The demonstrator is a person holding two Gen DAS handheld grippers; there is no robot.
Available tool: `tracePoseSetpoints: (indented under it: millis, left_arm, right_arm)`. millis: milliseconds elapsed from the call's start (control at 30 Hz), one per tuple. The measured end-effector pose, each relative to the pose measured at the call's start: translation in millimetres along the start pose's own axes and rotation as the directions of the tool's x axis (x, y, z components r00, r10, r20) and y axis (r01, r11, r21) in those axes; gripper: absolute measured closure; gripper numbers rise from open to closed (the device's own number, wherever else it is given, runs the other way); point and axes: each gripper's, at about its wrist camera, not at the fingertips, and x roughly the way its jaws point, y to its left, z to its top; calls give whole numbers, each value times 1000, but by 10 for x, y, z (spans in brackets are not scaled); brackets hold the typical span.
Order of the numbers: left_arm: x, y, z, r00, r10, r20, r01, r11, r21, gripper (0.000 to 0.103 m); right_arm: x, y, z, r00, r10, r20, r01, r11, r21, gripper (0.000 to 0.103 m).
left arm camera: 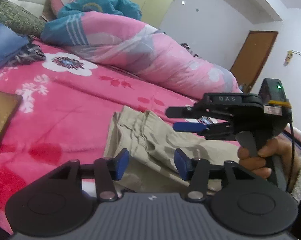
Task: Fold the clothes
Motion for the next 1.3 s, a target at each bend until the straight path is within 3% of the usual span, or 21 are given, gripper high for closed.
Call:
tracePoseSetpoints:
  millis: [167,333,467,533,600,633,667,733,867,933,1067,1200,1300]
  left_arm:
    - [-26,-49,-24,998,-59,16,58,998,25,53]
    - [126,-21,22,998,-57,2,57,998,-28,52]
    - [250,-22,68,998,-51,30,54,995,-88,35]
    - [323,-46,94,998,-40,39,43,994,-98,36]
    - [409,-54,117,999,-18,32,21,995,-102,48]
    - [459,-49,126,1000,-2,20,4,995,-101,74]
    - [508,-44,136,1000,15,8,-14,995,-100,91]
    - [483,13,162,999,15,30,-11,993,-116,92]
    - [99,-58,168,972,-32,232,41,999,-32,92]
    - [69,20,70,974,-2,228,12,999,-43,92]
    - [271,401,-227,995,63,78,-49,985,-164,92]
    - [263,459,-259,995,31,93,-15,985,-170,91]
    - [286,490,-255,996,18,92,-3,986,-164,88]
  right_arm:
    - [-55,44,-81,999,31,15,-31,1000,1,59]
    - [-117,38,-86,999,22,36,-22,1000,11,59]
    - [-169,-53,-125,997,21,68,-27,997,78,59]
    - [-187,-109,-189,996,19,86,-30,992,123,59]
    - [-203,-143,-253,994,22,103,-38,987,155,59]
    - [-216,-155,-279,993,20,113,-38,986,165,59]
    - [-230,-164,-295,992,15,122,-35,985,170,59]
    - [-260,-180,-308,991,7,137,-31,984,174,59]
    - [-329,-189,-283,986,0,167,-27,986,163,59]
    - [-325,-204,-271,986,2,169,-30,986,163,59]
    - [-247,-278,-308,990,-9,144,-17,984,179,59]
    - [-204,-316,-308,992,-27,127,3,983,184,59]
    - [-210,-239,-234,992,-25,124,10,992,126,59]
